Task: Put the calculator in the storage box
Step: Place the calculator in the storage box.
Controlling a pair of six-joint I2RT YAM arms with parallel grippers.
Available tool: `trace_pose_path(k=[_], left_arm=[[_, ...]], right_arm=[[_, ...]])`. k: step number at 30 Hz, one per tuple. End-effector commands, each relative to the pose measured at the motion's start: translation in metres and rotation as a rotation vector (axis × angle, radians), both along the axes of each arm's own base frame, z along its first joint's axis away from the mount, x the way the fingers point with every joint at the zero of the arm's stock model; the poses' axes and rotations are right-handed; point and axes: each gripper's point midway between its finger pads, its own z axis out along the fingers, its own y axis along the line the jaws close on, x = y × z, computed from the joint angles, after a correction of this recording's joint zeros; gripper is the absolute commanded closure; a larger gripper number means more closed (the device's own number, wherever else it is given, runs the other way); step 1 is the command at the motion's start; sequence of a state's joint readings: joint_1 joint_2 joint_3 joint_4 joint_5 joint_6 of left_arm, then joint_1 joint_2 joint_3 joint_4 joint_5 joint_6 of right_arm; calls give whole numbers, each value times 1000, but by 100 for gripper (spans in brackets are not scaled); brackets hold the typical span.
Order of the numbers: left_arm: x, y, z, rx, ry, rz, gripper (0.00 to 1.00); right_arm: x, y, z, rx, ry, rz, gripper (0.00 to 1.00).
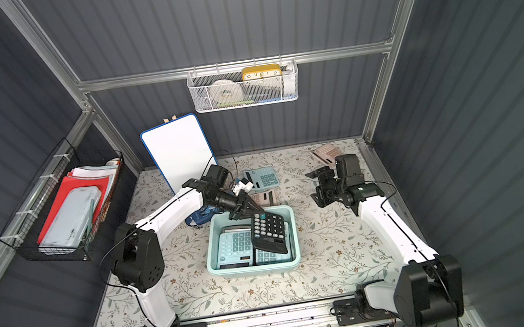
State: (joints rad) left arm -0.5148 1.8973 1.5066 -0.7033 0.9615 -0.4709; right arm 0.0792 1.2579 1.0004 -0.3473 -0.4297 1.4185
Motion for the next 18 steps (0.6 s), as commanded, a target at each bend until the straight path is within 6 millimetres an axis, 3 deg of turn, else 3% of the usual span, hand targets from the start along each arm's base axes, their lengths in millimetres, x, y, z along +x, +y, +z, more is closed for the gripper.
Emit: trace_pose_path(k=[1,8,12,13,18], left_arm=[[-4,-11,16,-72,-39,-28,100],[-17,-31,2,-61,-30,-61,100],[-18,-31,-16,24,-3,-55,98],[-18,-29,-20,53,-1,-50,92],[-16,-21,-25,139,-9,-40,48]], right_arm=[[-2,1,4,-9,2,27,21],[11,9,7,-7,11,77,21],[21,12,9,3,5,92,21],[23,12,8,5,5,94,21],[29,14,7,21,-3,92,21]])
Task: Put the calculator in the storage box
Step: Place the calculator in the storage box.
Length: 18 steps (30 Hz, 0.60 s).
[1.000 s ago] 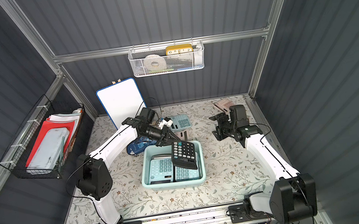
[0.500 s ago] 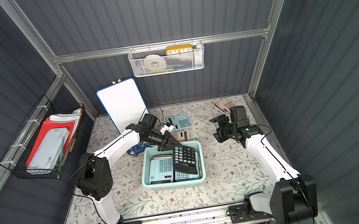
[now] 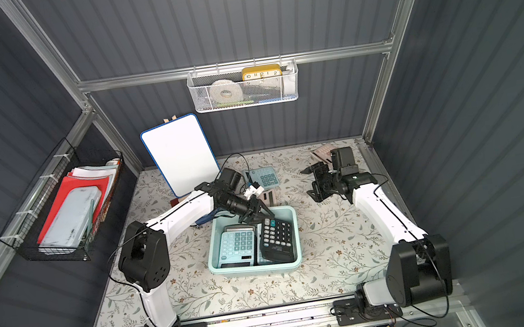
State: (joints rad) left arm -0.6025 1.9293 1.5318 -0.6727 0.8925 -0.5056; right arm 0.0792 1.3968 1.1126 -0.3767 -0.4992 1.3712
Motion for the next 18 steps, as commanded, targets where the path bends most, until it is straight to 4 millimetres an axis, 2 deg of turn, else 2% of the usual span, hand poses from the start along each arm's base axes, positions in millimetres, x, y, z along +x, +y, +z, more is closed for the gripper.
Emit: trace_pose_path(k=[1,2,9,18], left_arm=[[-1,7,-13,104,14,6,40],[-2,9,-13,115,17,2,35],[4,19,1,222,-24,-2,14],[7,36,26,319,-89,38,5]], right_arm=[[8,2,11,17,-40,9,21],[8,2,10,21,-40,8,21],[14,3,12,32,-59,-2,20],[12,4,3,42,-52,5,20]])
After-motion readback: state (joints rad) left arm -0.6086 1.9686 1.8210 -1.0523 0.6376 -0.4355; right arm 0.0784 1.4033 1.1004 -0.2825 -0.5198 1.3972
